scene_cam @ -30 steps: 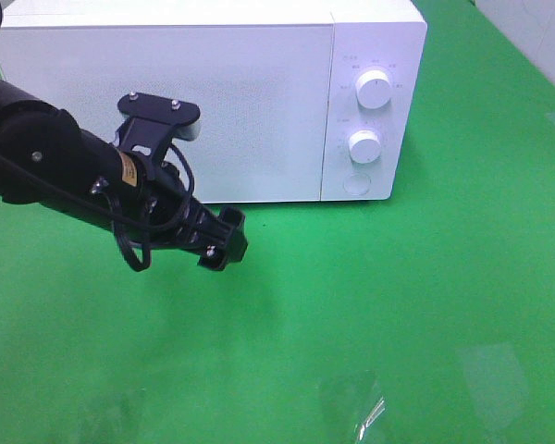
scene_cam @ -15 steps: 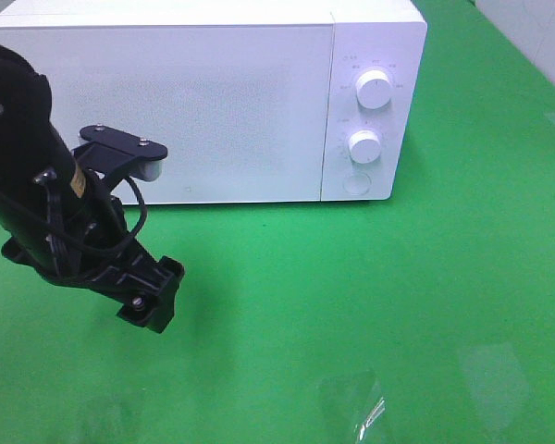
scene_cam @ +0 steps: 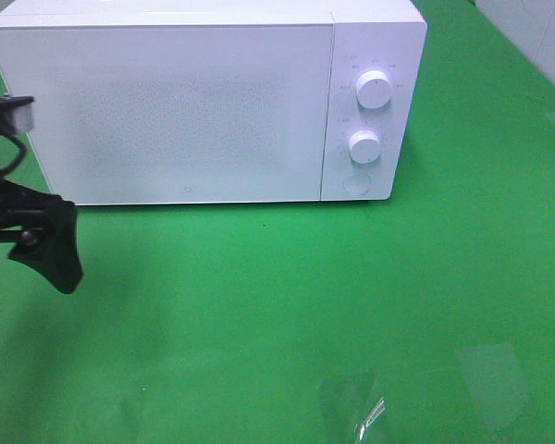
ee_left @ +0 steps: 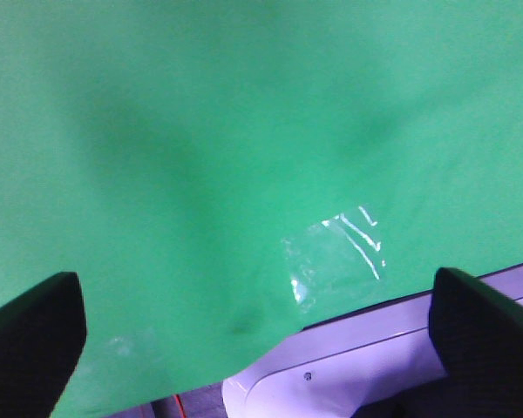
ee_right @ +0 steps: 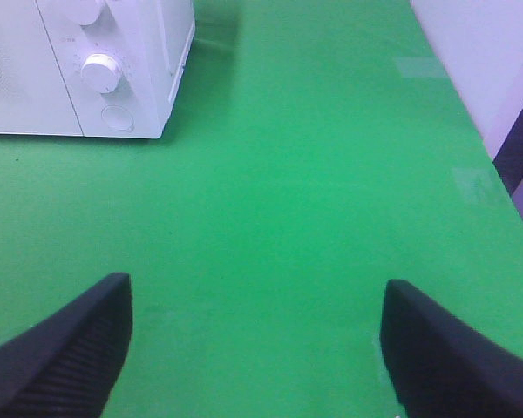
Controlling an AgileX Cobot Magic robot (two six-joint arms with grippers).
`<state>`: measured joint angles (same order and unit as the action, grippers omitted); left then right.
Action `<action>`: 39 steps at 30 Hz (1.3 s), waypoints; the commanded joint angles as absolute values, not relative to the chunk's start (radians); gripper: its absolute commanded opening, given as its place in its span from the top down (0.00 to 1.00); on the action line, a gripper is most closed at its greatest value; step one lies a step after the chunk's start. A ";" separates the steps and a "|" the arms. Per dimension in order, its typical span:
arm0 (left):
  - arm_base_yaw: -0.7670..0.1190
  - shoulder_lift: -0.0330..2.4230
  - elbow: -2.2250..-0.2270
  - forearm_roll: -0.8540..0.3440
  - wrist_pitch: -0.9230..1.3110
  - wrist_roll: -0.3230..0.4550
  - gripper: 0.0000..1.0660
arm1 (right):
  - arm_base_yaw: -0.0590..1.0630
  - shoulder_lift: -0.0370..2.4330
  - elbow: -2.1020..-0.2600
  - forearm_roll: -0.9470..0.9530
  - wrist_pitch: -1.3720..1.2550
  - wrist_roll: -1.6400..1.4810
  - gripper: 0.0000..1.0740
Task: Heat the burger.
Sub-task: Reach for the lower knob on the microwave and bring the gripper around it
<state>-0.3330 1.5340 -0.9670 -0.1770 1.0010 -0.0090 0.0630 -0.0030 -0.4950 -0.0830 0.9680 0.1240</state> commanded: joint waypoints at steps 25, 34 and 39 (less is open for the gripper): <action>0.094 0.945 -0.749 -0.124 1.175 0.032 0.05 | 0.059 -0.030 -0.493 -0.082 0.959 0.129 0.29; 0.094 0.629 -0.609 -0.122 1.130 0.069 0.05 | 0.059 -0.030 -0.493 -0.082 0.959 0.129 0.29; 0.094 0.489 -0.531 -0.126 1.084 0.069 0.05 | 0.059 -0.030 -0.493 -0.082 0.959 0.129 0.29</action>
<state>0.0910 0.4990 -0.5370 -0.1250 1.1140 0.0650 0.0630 -0.0030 -0.4950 -0.0830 0.9680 0.1240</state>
